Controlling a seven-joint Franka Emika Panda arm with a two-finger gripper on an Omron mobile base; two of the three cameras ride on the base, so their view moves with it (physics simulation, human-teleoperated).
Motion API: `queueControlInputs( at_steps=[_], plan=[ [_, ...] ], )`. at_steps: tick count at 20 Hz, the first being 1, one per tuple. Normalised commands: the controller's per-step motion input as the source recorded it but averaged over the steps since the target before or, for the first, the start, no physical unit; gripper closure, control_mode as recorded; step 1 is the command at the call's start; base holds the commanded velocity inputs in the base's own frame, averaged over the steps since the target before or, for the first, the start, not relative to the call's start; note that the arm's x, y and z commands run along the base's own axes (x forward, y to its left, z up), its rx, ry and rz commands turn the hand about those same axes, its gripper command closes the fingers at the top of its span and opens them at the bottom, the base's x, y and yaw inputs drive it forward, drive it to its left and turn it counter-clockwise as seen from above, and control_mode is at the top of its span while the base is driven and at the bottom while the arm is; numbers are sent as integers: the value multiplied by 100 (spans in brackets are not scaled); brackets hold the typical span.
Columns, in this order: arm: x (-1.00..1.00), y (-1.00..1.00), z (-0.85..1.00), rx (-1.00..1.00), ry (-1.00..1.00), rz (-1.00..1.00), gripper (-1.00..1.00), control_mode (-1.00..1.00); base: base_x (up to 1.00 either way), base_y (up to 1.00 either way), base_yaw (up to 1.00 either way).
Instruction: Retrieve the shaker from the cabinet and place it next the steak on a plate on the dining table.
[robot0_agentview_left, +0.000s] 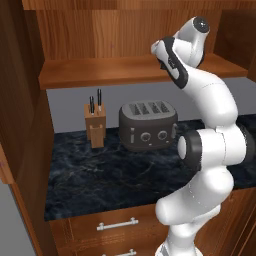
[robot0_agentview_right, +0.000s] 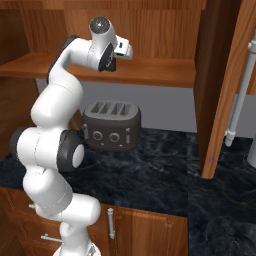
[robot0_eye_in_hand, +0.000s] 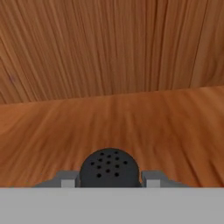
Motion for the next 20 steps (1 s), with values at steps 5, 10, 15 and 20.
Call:
queueControlInputs(
  at_steps=[5,10,15,20],
  plan=[
    [-3,0,0,0,0,0,100,-100,0,0,0],
    [-80,0,0,0,-10,1,100,-100,0,0,0],
    [-100,-2,0,0,-25,4,100,-100,0,0,0],
    [-100,0,0,0,-21,6,100,-100,0,0,0]
  ],
)
